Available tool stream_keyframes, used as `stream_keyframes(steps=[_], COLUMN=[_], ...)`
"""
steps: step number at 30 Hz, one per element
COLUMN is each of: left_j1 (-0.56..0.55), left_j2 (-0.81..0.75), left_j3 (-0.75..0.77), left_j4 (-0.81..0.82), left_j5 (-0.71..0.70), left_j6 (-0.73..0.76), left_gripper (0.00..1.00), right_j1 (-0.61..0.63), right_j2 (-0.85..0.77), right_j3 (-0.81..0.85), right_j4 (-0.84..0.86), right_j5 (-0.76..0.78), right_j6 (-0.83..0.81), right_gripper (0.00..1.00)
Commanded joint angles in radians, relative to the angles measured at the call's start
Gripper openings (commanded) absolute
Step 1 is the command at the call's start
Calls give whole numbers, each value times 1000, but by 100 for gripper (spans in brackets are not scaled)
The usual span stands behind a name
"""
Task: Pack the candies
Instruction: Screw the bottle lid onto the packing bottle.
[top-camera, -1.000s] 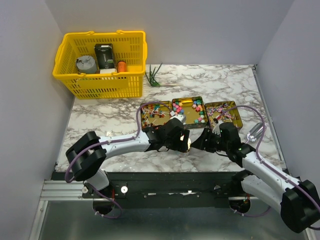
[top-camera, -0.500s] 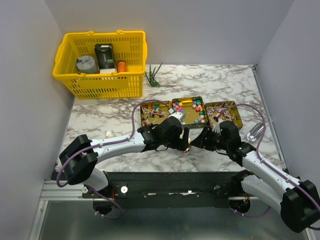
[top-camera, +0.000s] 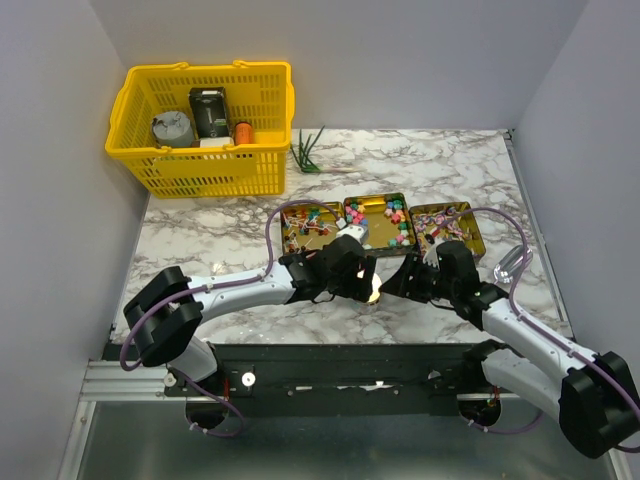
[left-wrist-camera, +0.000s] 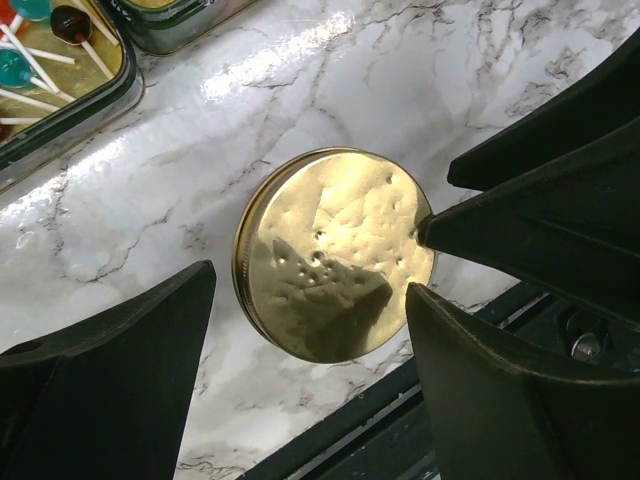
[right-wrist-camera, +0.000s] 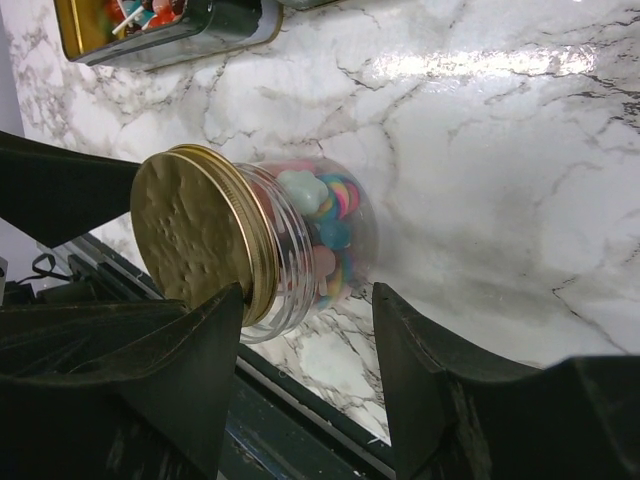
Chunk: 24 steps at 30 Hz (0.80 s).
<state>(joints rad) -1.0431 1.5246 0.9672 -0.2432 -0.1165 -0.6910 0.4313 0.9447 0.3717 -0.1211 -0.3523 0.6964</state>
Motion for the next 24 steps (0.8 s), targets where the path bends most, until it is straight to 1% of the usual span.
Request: stream_keyframes(steps=[1,6,13,16,17,18,19,22,24], left_j1=[-11,-14,-18,-20,-20,-20,-20,-20,-20], left_j2=[8,0,-53,-81,-87,-90,-89,-64,-38], left_j3=[10,15,13,-1,-8,-12,-15,-10,-7], left_j4=[-25,-33,-56,-35,-27,-15,2,12,10], left_j5=[-57,-71,-158,-163,-152,-126,-111,-75,-65], left_j6=[25,31,27,33,36,39,39,39,36], left_gripper=[89,88,86,82,74,72,71,65,64], right_j1=[7,7,7,7,7,7,7,7,9], right_j2=[12,19,3,2,2,-1,-4,-6,-7], right_j3=[30,32,30,30,32,32,32,35,36], right_j4=[29,31,26,24,21,20,20,15,11], right_j5=[16,18,18,15,15,15,15,15,13], right_j6=[-20,-18,-18,-17,-17,-15,-14,-15,-17], right_gripper=[62,62,62,62,62,62,62,62,62])
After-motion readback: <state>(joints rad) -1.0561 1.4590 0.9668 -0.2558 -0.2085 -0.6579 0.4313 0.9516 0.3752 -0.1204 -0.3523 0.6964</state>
